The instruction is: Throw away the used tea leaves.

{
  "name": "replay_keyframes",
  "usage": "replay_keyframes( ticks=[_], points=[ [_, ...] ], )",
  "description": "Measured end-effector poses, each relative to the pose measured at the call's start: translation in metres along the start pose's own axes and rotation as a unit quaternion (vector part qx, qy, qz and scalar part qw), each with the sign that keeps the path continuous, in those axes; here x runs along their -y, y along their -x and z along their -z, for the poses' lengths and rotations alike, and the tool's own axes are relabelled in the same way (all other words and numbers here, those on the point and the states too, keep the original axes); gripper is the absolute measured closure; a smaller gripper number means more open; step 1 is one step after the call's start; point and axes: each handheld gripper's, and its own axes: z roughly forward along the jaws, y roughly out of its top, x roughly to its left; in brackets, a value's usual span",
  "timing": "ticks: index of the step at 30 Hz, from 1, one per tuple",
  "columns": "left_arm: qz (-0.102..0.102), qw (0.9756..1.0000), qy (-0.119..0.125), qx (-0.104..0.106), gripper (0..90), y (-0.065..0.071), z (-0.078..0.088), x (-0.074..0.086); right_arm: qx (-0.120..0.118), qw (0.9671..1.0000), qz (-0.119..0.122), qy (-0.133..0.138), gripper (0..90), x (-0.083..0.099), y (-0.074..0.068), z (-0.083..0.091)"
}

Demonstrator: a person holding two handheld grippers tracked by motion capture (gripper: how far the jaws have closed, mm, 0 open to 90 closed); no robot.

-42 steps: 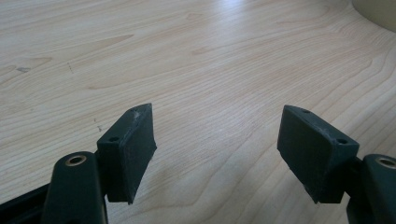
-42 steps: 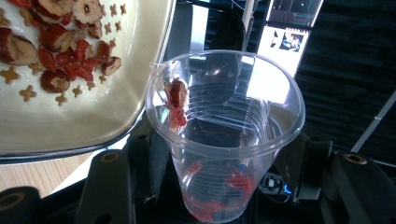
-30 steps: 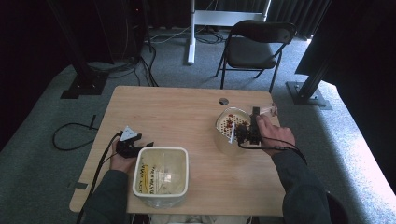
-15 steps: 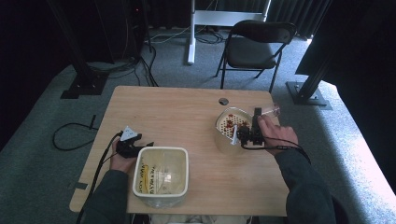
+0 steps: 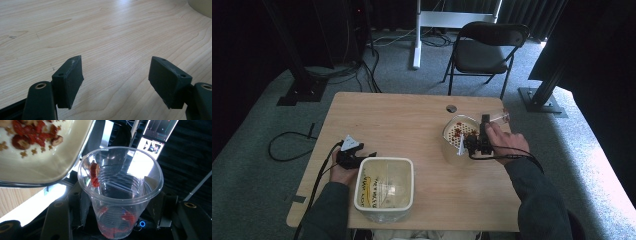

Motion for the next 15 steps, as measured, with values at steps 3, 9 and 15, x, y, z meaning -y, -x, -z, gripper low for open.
replay_keyframes(
  ticks=[3, 9, 15],
  points=[
    [0.000, 1.0000, 0.000, 0.000, 28.1, -0.0001, 0.0000, 0.0000, -0.001, 1.0000, 0.004, 0.002, 40.8, -0.0019, -0.0014, 0.0003],
    [0.000, 1.0000, -0.001, 0.001, 28.1, -0.0001, -0.0003, -0.0001, -0.001, 1.0000, -0.009, 0.000, 40.8, -0.0015, -0.0008, 0.0003],
    [0.000, 1.0000, -0.001, 0.001, 28.1, 0.0001, -0.0003, 0.0000, -0.002, 0.9999, -0.012, 0.000, 40.7, -0.0016, -0.0035, 0.0006]
  ],
)
